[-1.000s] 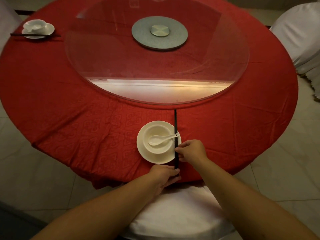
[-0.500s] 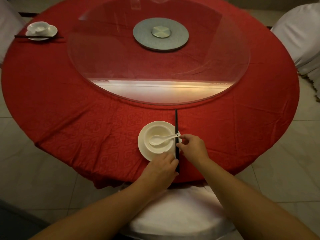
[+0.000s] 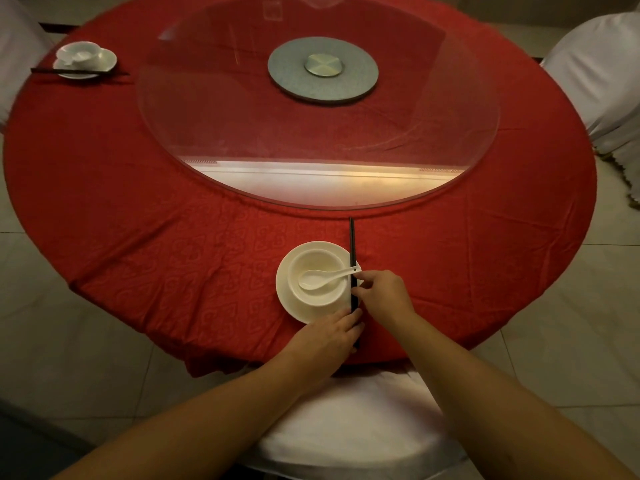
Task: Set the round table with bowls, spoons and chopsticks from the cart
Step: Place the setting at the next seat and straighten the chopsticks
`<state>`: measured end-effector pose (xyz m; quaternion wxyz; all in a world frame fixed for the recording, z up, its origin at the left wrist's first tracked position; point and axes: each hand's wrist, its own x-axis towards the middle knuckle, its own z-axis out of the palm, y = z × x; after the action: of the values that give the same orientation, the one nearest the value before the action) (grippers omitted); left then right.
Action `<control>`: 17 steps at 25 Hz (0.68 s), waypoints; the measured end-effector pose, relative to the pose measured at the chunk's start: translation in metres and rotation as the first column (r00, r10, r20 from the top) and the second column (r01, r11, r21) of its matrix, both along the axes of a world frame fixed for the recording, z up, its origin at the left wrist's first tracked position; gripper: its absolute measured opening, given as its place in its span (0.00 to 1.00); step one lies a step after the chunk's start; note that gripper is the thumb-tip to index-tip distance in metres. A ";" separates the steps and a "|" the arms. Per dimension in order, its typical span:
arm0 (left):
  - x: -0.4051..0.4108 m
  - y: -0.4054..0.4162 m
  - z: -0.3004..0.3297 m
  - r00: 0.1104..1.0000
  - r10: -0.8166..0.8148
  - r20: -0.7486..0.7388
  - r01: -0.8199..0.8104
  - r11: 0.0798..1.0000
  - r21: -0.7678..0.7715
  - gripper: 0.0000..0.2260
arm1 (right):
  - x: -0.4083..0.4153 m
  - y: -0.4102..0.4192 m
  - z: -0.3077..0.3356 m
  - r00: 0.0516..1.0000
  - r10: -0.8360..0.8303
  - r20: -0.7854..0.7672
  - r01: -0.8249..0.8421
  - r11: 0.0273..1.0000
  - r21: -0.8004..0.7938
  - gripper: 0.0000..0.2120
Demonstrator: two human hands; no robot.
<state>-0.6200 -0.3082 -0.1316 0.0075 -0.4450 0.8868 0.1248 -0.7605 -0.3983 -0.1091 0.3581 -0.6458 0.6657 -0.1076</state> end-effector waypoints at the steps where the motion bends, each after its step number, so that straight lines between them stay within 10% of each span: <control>1: 0.000 0.000 0.001 1.000 -0.002 -0.009 0.002 1.000 0.005 0.24 | 0.000 0.001 0.000 1.000 0.000 -0.008 0.000 1.000 -0.003 0.16; 17: 0.000 0.002 0.013 0.996 0.035 -0.082 -0.034 0.999 0.014 0.23 | 0.001 0.002 0.001 0.999 0.017 -0.041 -0.019 0.999 -0.041 0.15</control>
<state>-0.6199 -0.3060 -0.1190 -0.0283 -0.4546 0.8777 0.1486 -0.7593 -0.3958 -0.1082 0.3321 -0.6611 0.6646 -0.1048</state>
